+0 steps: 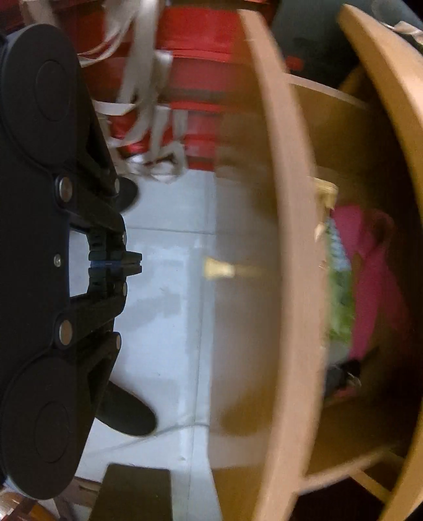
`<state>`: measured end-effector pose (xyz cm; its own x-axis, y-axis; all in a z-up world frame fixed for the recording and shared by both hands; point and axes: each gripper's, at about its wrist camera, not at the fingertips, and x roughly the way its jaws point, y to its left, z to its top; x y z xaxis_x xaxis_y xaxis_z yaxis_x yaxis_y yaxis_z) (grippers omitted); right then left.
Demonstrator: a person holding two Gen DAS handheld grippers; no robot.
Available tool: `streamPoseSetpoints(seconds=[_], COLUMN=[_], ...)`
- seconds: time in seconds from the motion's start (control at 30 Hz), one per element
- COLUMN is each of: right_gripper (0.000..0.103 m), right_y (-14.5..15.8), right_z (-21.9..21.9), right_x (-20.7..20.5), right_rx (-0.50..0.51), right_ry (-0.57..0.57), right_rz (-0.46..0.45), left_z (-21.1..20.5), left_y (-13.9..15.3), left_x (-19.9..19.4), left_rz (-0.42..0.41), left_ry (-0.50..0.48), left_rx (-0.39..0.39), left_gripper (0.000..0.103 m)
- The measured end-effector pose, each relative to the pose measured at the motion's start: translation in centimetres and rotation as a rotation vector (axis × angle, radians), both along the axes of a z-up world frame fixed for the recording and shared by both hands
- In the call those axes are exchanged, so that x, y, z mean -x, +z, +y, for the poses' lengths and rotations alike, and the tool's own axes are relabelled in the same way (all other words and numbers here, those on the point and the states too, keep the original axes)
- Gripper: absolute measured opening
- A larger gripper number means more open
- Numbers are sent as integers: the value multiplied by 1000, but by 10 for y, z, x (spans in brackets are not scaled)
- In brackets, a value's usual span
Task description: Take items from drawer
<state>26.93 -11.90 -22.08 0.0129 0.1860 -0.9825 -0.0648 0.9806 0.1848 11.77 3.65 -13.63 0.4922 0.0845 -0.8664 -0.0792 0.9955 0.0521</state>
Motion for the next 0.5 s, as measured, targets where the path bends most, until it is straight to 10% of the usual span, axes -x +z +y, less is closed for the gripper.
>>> streamPoseSetpoints(seconds=[0.5], right_gripper=[20], right_y=[7], right_z=[8], right_x=[-31], right_rx=[72], right_ry=[43], right_rz=[-18], left_z=[-5], left_y=[-2], left_x=[-5], left_rz=[6], left_ry=[-9], left_rx=[6], left_gripper=[98])
